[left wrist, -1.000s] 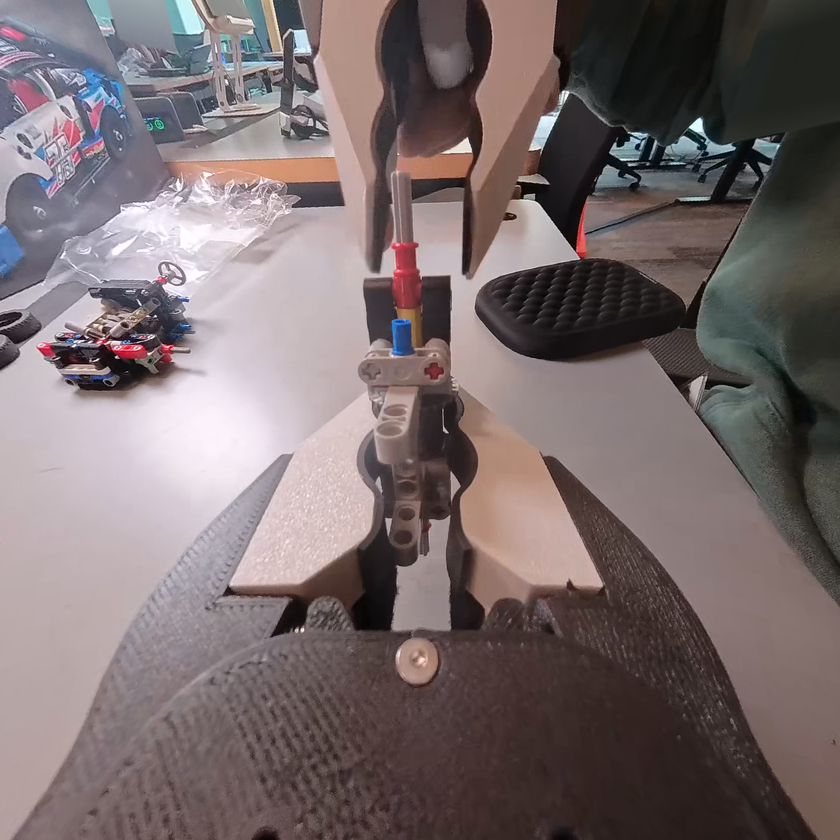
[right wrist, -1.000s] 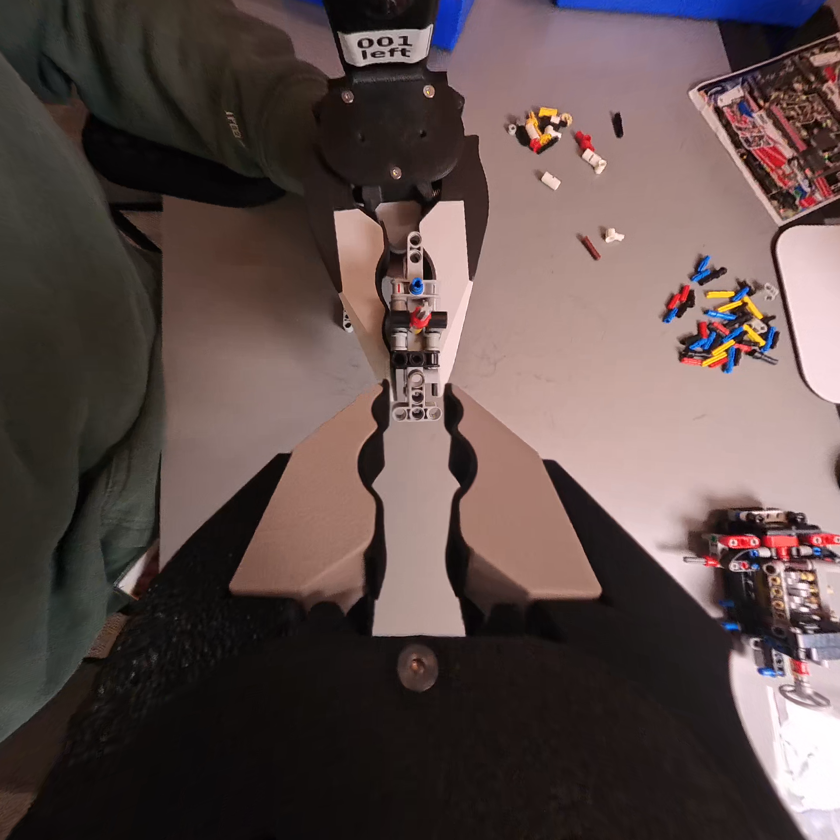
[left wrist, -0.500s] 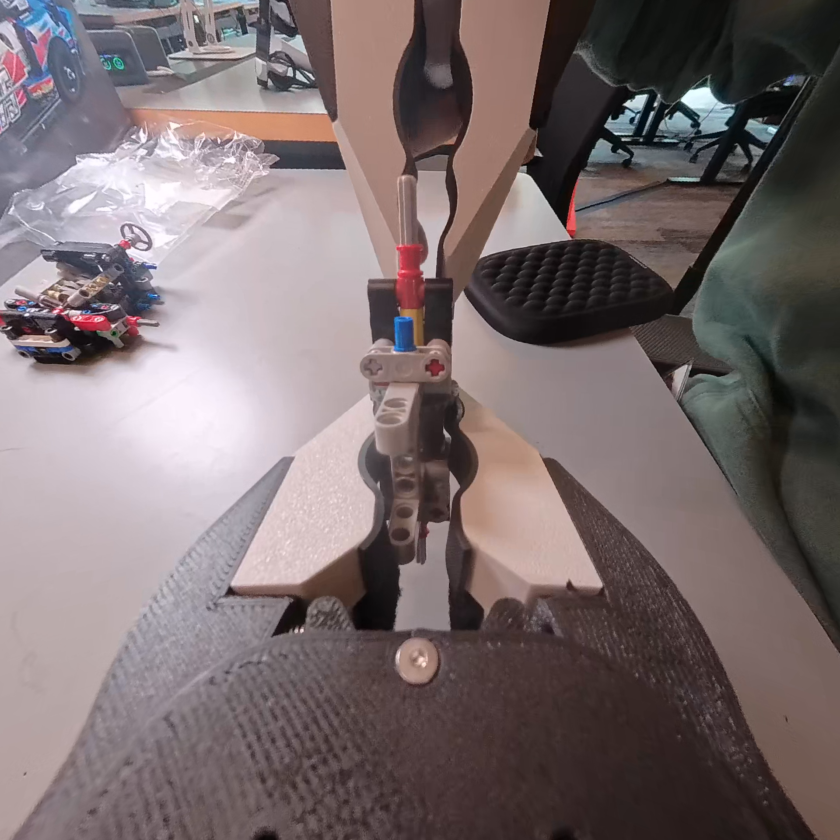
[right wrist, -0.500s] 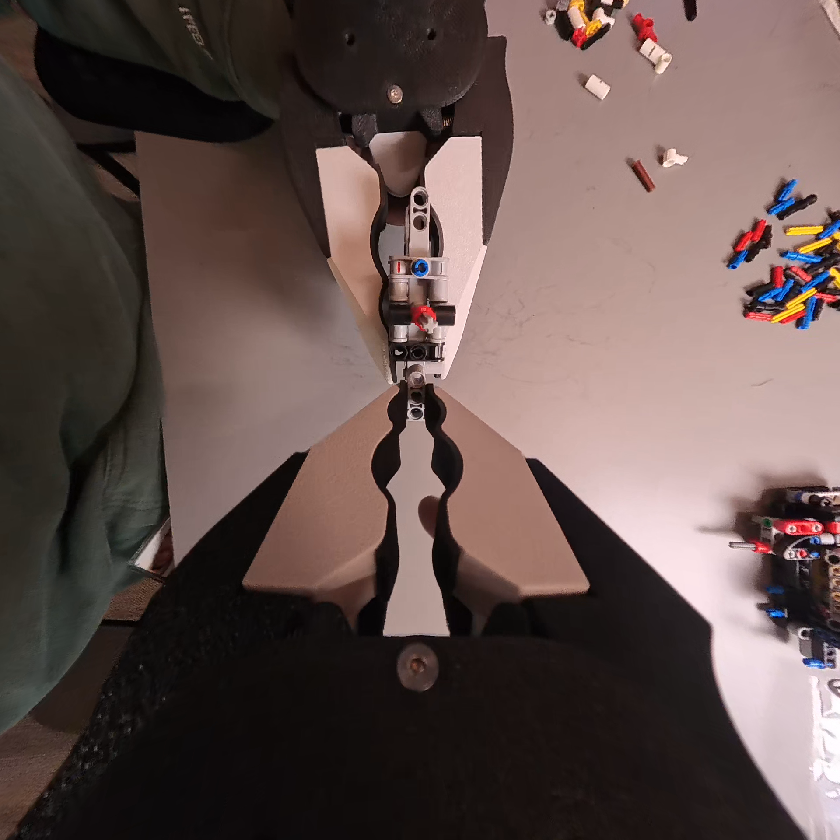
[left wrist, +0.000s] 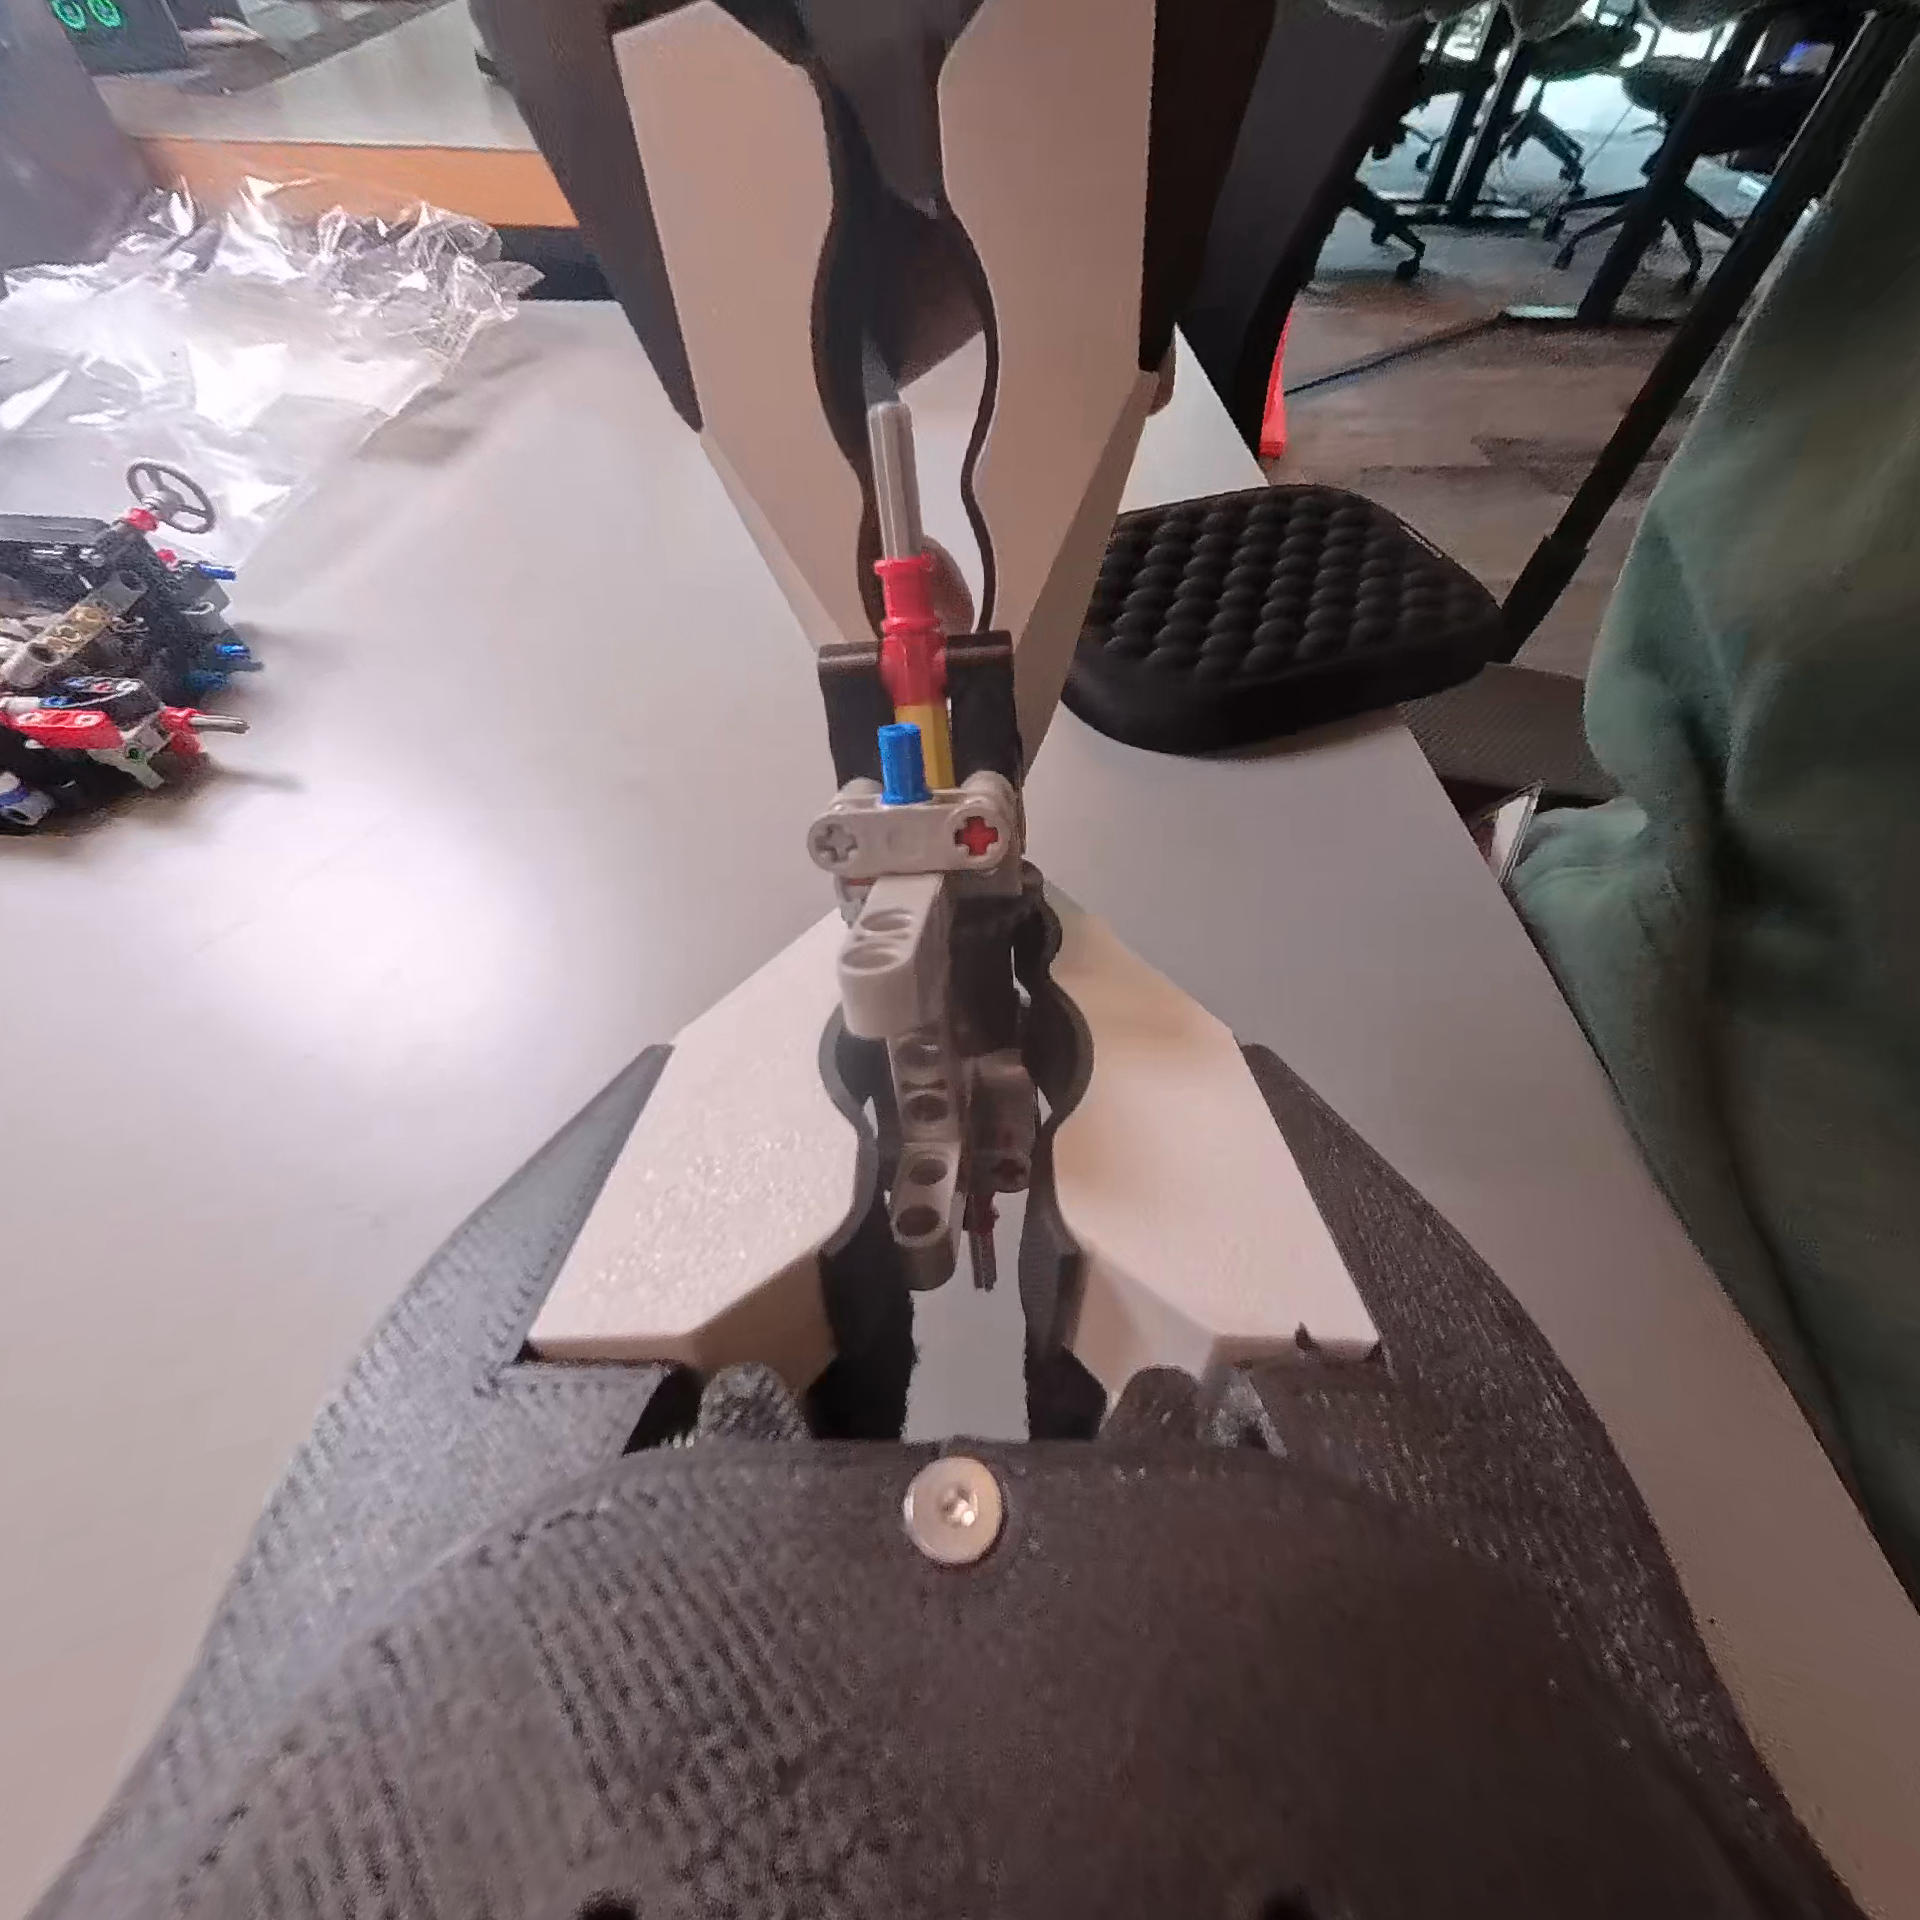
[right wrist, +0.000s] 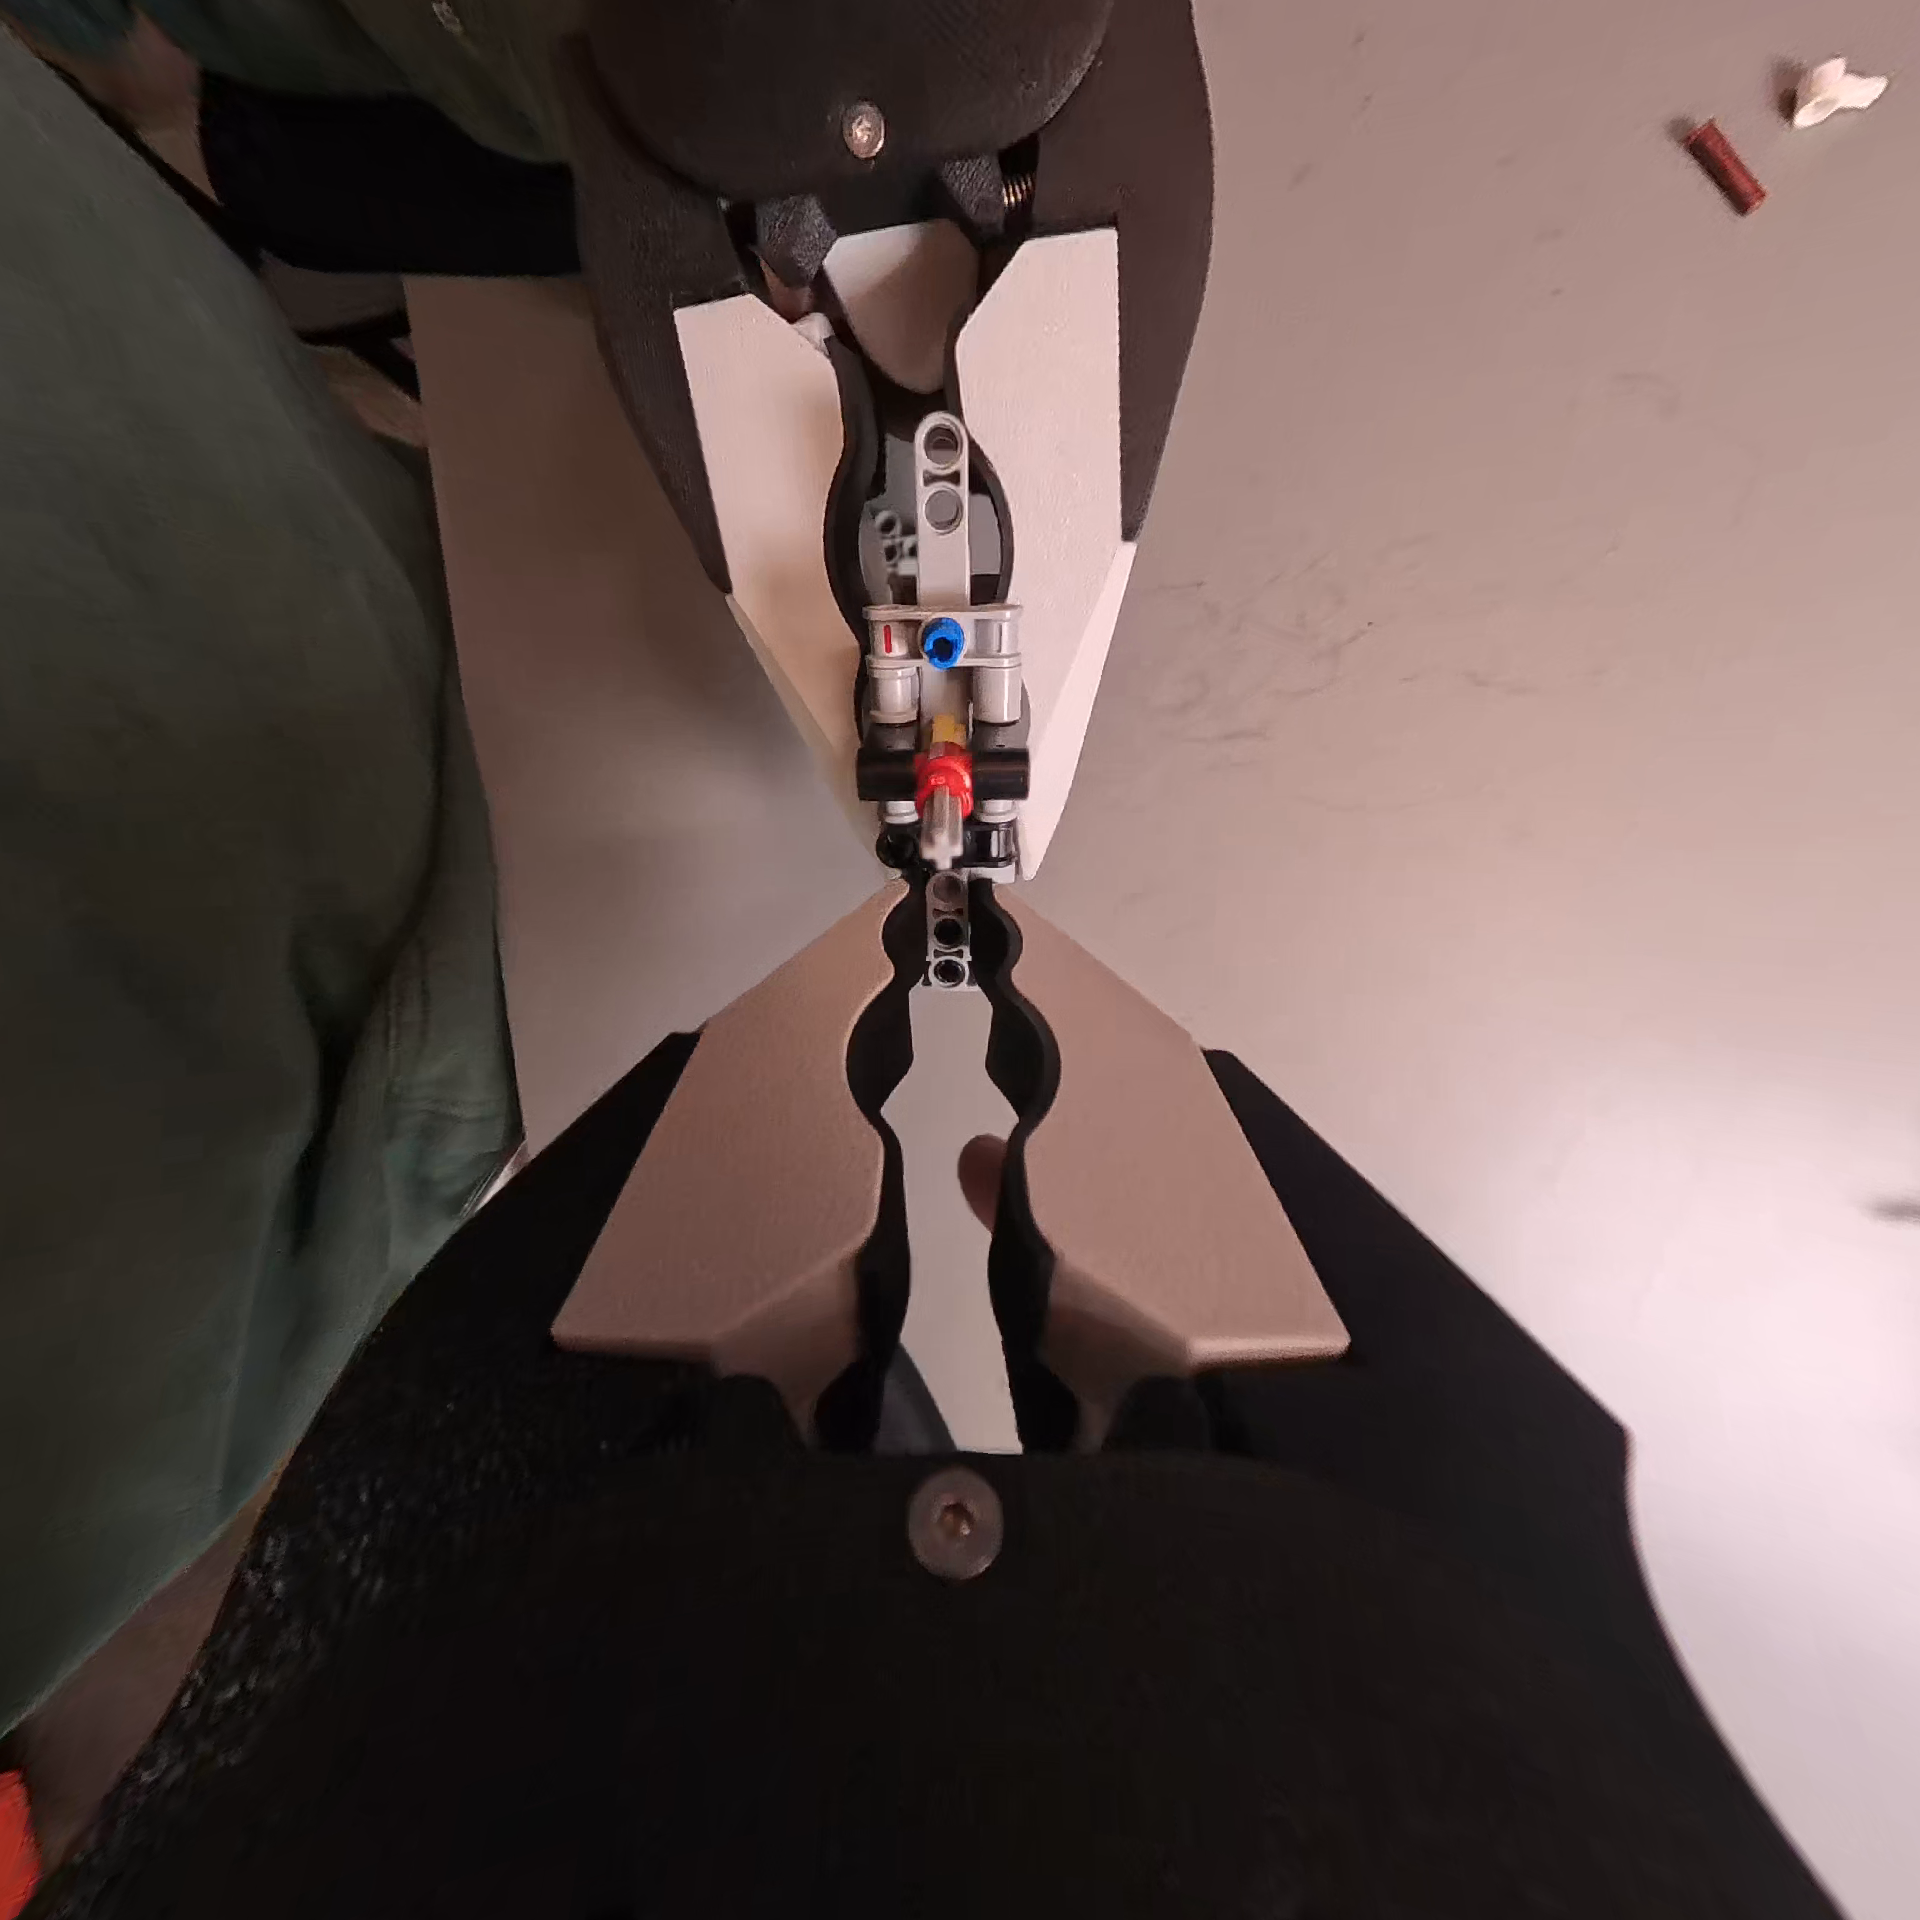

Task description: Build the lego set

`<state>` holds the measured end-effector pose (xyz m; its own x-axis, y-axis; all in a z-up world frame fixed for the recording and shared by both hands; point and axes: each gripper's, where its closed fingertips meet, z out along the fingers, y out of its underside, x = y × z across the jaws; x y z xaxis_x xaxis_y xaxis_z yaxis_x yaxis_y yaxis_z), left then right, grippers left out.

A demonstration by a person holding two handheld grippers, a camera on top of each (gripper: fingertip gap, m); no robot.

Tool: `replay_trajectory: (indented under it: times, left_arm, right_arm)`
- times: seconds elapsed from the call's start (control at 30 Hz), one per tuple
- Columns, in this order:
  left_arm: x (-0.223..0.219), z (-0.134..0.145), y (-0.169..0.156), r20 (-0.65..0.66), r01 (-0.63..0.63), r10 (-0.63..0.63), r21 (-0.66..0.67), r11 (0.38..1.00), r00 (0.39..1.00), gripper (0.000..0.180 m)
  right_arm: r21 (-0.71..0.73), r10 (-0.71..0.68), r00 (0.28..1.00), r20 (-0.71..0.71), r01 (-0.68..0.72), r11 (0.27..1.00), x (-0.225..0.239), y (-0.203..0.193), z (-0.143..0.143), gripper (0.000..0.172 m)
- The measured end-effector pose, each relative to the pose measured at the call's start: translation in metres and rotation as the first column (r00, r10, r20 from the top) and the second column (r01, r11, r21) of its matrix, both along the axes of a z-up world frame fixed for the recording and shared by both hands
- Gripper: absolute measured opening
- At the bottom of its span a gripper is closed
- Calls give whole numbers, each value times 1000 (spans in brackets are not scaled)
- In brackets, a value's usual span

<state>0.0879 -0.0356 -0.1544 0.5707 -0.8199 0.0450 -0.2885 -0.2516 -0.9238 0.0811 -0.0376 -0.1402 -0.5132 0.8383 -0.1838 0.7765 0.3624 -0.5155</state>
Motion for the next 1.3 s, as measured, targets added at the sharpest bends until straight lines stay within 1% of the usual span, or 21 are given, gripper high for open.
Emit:
replay_trajectory:
  times: [0.03, 0.07, 0.13, 0.17, 0.23, 0.27, 0.3, 0.37, 0.43, 0.47, 0.53, 0.6, 0.67, 0.7, 0.93, 1.1, 1.2, 1.3]
  left_arm:
    - [3, 0, -1, 10, 11, -10, -13, 1000, 1000, 20]
    - [4, 2, -1, 25, 20, -19, -12, 1000, 999, 20]
    - [1, 8, 1, 101, 24, -20, -44, 999, 995, 21]
    - [-4, 9, 3, 151, 20, -8, -80, 997, 988, 20]
    - [-12, 12, 6, 243, 12, 21, -135, 991, 970, 21]
    - [-15, 14, 6, 282, 14, 32, -159, 987, 959, 21]
    - [-18, 17, 7, 326, 13, 48, -182, 983, 944, 21]
    - [-22, 25, 8, 426, 34, 74, -240, 970, 902, 22]
    - [-24, 28, 10, 491, 51, 103, -290, 956, 865, 21]
    - [-25, 29, 10, 514, 64, 111, -310, 948, 851, 21]
    - [-23, 31, 8, 559, 98, 117, -340, 935, 821, 21]
    - [-19, 33, 6, 591, 132, 118, -363, 922, 798, 21]
    - [-18, 34, 4, 608, 151, 118, -372, 916, 786, 20]
    - [-17, 38, 1, 631, 179, 109, -374, 910, 768, 21]
    - [-14, 48, -7, 729, 302, 86, -383, 873, 679, 20]
    - [-11, 40, -10, 736, 351, 93, -425, 835, 670, 21]
    - [-11, 34, -7, 726, 346, 115, -454, 821, 678, 21]
    - [-13, 34, -6, 733, 352, 118, -454, 819, 670, 21]
  right_arm:
    - [-8, 4, 1000, 12, -4, 1000, 3, -1, 1, 6]
    - [-18, 6, 1000, 3, -5, 1000, 4, -1, 4, 6]
    - [-10, -13, 997, -79, 12, 1000, -2, 4, 16, 7]
    - [-11, -8, 992, -127, 7, 1000, -4, 6, 24, 17]
    - [-28, -5, 966, -258, -2, 1000, -7, 11, 45, 29]
    - [-20, -3, 942, -335, -3, 1000, -9, 14, 53, 34]
    - [14, 5, 911, -413, 1, 1000, -10, 18, 59, 40]
    - [137, 55, 840, -540, 23, 990, -13, 23, 59, 41]
    - [262, 122, 767, -629, 61, 963, -20, 24, 56, 39]
    - [323, 162, 744, -648, 76, 943, -23, 23, 53, 38]
    - [406, 228, 718, -658, 84, 910, -28, 20, 46, 35]
    - [455, 273, 723, -635, 65, 888, -31, 19, 38, 28]
    - [447, 280, 715, -640, 51, 893, -33, 17, 38, 20]
    - [446, 280, 721, -634, 45, 894, -33, 18, 37, 16]
    - [382, 254, 728, -637, 11, 924, -31, 11, 44, 15]
    - [425, 300, 738, -605, -19, 905, -29, 9, 36, 15]
    - [432, 290, 774, -563, -23, 901, -28, 12, 29, 15]
    - [465, 320, 745, -585, -16, 885, -31, 12, 30, 15]
